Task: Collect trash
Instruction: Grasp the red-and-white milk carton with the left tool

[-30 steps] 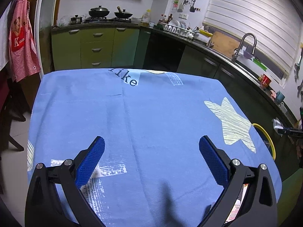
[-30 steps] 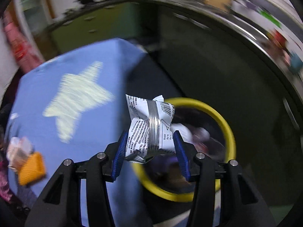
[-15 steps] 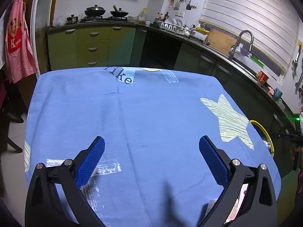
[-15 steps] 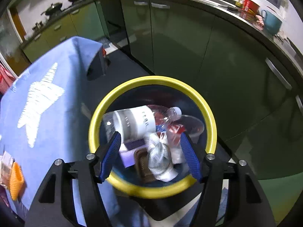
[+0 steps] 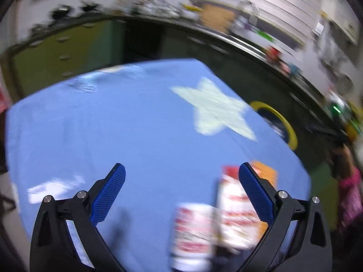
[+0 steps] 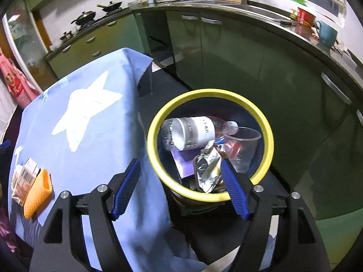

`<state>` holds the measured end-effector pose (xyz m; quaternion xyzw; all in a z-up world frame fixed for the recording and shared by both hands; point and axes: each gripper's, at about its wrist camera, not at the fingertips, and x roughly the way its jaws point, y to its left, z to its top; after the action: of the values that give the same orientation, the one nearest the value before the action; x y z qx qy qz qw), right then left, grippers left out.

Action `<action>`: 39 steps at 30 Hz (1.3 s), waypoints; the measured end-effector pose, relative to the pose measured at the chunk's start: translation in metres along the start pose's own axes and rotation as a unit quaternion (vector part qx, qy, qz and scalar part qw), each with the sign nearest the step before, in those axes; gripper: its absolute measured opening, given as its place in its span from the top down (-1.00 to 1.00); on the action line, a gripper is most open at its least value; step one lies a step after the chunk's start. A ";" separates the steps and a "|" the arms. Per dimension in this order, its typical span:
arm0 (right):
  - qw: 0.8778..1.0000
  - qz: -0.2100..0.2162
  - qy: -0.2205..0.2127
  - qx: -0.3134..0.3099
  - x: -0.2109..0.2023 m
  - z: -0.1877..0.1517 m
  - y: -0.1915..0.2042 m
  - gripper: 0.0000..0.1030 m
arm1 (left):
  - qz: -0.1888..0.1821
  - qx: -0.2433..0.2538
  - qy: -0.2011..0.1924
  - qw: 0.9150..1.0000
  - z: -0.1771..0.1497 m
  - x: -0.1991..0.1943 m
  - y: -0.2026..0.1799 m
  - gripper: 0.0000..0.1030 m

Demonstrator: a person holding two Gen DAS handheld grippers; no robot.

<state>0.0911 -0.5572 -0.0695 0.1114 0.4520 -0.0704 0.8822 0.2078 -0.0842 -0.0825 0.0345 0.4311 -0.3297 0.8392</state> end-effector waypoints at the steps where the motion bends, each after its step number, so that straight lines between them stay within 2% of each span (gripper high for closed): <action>1: 1.000 0.004 0.000 -0.001 0.000 -0.001 0.002 -0.35 | -0.024 0.016 0.022 0.999 0.000 0.003 -0.013 -0.91; 5: 1.000 0.015 0.001 -0.007 0.002 -0.005 0.006 -0.36 | -0.066 0.052 0.087 0.993 -0.003 0.017 -0.043 -0.91; 10: 1.000 0.023 0.003 -0.010 0.003 -0.014 0.006 -0.37 | -0.097 0.069 0.143 0.982 0.002 0.040 -0.064 -0.91; 19: 1.000 0.028 0.008 -0.006 0.005 -0.019 0.003 -0.41 | -0.090 0.081 0.203 0.972 0.007 0.077 -0.069 -0.90; 22: 1.000 0.030 0.007 -0.007 0.006 -0.018 0.005 -0.41 | -0.095 0.081 0.213 0.969 0.007 0.085 -0.070 -0.81; 31: 0.999 0.040 0.010 -0.018 0.007 -0.020 0.012 -0.43 | -0.095 0.086 0.239 0.963 0.003 0.098 -0.075 -0.40; 35: 0.999 0.042 0.011 -0.020 0.007 -0.021 0.013 -0.43 | -0.095 0.086 0.240 0.962 -0.001 0.100 -0.078 -0.04; 39: 0.999 0.043 0.007 -0.020 0.005 -0.020 0.014 -0.43 | -0.094 0.087 0.227 0.965 0.001 0.096 -0.082 0.00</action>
<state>0.0810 -0.5384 -0.0829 0.1140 0.4544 -0.0224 0.8832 0.2002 -0.1985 -0.1351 0.1399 0.5812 -0.4271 0.6784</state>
